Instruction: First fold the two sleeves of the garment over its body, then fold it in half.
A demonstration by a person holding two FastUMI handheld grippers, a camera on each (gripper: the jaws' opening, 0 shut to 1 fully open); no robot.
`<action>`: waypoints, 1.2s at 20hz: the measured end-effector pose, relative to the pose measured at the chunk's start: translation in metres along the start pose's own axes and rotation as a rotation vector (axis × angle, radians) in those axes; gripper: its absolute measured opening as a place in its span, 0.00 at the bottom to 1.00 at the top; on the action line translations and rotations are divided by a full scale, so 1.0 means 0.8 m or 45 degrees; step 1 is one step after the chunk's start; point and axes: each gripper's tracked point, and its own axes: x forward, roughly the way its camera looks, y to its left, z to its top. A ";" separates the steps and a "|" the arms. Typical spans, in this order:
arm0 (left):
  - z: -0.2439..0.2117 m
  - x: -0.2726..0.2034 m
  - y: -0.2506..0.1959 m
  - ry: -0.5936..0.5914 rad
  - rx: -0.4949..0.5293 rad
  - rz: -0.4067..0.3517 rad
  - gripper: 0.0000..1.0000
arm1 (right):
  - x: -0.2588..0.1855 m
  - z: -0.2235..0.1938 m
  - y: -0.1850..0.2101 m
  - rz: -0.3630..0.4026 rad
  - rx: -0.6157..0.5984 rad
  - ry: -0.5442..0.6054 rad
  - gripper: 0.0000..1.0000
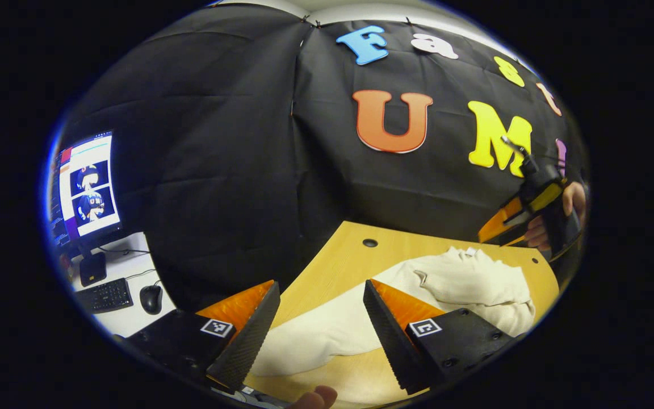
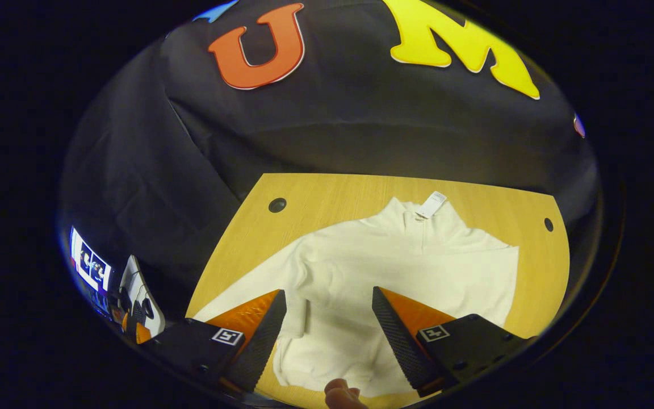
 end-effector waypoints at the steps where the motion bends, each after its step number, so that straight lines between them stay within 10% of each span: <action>1: -0.023 0.012 0.008 0.048 -0.013 0.021 0.97 | -0.012 -0.004 -0.004 0.000 0.006 0.002 0.91; 11: -0.184 0.021 0.090 0.463 -0.260 0.388 0.97 | -0.120 -0.085 0.005 0.100 -0.069 0.041 0.92; 24: -0.226 0.025 0.105 0.717 -0.413 0.537 0.97 | -0.159 -0.160 -0.049 0.080 0.015 0.115 0.96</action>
